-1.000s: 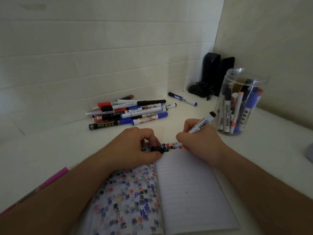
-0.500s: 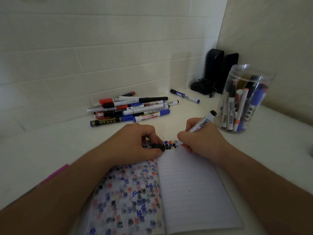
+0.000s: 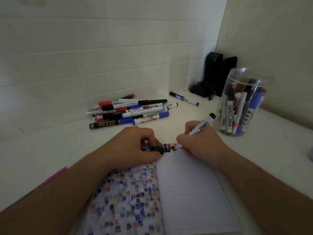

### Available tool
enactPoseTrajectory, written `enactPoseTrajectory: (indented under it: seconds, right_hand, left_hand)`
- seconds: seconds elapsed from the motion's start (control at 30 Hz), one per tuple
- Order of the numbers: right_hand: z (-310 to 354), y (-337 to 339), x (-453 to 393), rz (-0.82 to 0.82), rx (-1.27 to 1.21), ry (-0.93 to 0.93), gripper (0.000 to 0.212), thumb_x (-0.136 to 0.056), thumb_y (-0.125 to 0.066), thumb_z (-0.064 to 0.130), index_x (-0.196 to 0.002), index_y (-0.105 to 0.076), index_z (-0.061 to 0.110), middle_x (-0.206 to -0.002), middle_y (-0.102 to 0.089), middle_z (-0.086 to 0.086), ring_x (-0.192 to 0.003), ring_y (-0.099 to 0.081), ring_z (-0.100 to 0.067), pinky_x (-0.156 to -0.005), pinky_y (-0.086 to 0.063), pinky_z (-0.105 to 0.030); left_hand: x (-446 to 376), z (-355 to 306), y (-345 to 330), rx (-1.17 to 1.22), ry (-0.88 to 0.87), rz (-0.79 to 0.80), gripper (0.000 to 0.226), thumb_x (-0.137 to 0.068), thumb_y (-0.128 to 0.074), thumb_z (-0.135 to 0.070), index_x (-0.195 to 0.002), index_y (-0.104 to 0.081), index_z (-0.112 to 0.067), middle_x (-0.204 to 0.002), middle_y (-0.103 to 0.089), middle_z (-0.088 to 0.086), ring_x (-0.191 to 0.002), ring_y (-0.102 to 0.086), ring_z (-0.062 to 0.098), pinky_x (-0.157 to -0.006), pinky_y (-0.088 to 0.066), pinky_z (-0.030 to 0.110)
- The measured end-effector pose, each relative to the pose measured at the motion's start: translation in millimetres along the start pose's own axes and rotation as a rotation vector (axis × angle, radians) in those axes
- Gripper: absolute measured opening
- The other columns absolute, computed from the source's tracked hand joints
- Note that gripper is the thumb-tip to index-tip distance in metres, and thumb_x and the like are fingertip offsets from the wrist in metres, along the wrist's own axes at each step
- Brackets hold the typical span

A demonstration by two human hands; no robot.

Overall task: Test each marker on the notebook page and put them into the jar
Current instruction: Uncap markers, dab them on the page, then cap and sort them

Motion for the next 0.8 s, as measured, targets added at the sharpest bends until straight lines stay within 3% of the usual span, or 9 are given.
enactPoseTrajectory:
  seconds: [0.13, 0.3, 0.53, 0.8]
  right_hand:
    - [1.4, -1.6, 0.0, -0.001, 0.058, 0.015, 0.026, -0.079, -0.071, 0.009, -0.066, -0.049, 0.011, -0.055, -0.058, -0.007, -0.046, -0.053, -0.015, -0.045, -0.043, -0.021]
    - [-2.4, -1.2, -2.7, -0.023, 0.035, 0.008, 0.033, -0.078, -0.071, 0.008, -0.062, -0.043, 0.015, -0.052, -0.051, -0.001, -0.049, -0.050, -0.017, -0.049, -0.046, -0.027]
    - [-1.3, 1.3, -2.6, -0.028, -0.038, 0.002, 0.025, -0.080, -0.070, 0.006, -0.066, -0.050, 0.009, -0.066, -0.065, -0.024, -0.054, -0.058, -0.022, -0.047, -0.046, -0.024]
    - [-0.2, -1.2, -1.3, 0.017, 0.008, 0.005, 0.029, -0.079, -0.071, 0.005, -0.064, -0.047, 0.011, -0.056, -0.057, -0.011, -0.047, -0.052, -0.020, -0.044, -0.042, -0.022]
  left_hand:
    - [0.4, -0.9, -0.2, 0.005, -0.002, -0.007, 0.019, -0.081, -0.082, -0.038, -0.083, -0.065, -0.032, -0.103, -0.071, -0.030, -0.099, -0.064, -0.011, -0.084, -0.048, 0.010]
    - [1.0, -0.5, -0.2, 0.018, 0.002, -0.002, 0.018, -0.081, -0.083, -0.036, -0.083, -0.065, -0.032, -0.104, -0.072, -0.029, -0.100, -0.064, -0.010, -0.084, -0.048, 0.009]
    - [0.5, -0.1, 0.0, 0.023, 0.005, -0.003, 0.017, -0.081, -0.082, -0.036, -0.084, -0.066, -0.030, -0.104, -0.072, -0.029, -0.100, -0.064, -0.011, -0.079, -0.045, 0.003]
    - [1.0, 0.1, -0.6, 0.022, 0.003, -0.008, 0.018, -0.081, -0.083, -0.036, -0.082, -0.066, -0.031, -0.103, -0.072, -0.028, -0.100, -0.064, -0.011, -0.080, -0.046, 0.002]
Point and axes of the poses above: each hand's wrist, its own x-axis away from the middle knuckle, its own y-axis out of the back of the hand, z = x × y, the point moved 6 cm from there along -x, towards the middle knuckle
